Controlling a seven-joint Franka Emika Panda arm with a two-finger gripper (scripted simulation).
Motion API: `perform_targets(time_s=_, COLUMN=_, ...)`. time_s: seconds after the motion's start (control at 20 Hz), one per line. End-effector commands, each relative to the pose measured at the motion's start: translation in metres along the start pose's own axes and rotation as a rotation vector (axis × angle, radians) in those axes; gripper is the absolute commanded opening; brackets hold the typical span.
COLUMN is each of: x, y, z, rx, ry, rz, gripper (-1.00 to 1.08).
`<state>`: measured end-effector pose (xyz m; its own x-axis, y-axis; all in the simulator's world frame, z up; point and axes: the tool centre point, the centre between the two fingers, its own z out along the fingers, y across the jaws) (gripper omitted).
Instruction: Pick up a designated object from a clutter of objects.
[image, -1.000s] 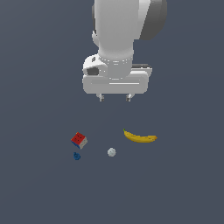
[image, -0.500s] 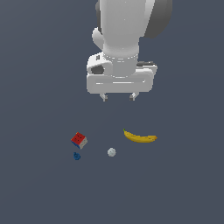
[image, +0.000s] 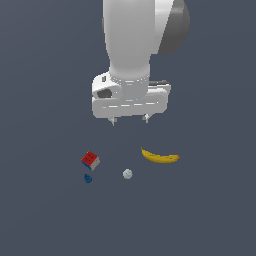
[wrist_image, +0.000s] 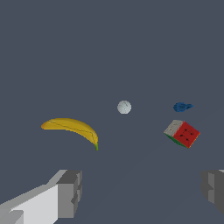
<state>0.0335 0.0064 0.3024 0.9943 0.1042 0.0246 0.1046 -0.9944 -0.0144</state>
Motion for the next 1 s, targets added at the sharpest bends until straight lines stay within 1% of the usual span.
perform_targets(time_s=0.0, x=0.006, y=0.009, z=0.008, rx=0.0, ry=-0.001, rz=-0.033, gripper=1.0)
perform_targets(time_s=0.5, x=0.036, y=0.058, z=0.056, rx=-0.002, ry=-0.007, rz=-0.212, gripper=1.0)
perform_targets(time_s=0.95, x=0.055, y=0.107, z=0.106, rx=-0.004, ry=-0.013, rz=-0.38, gripper=1.0)
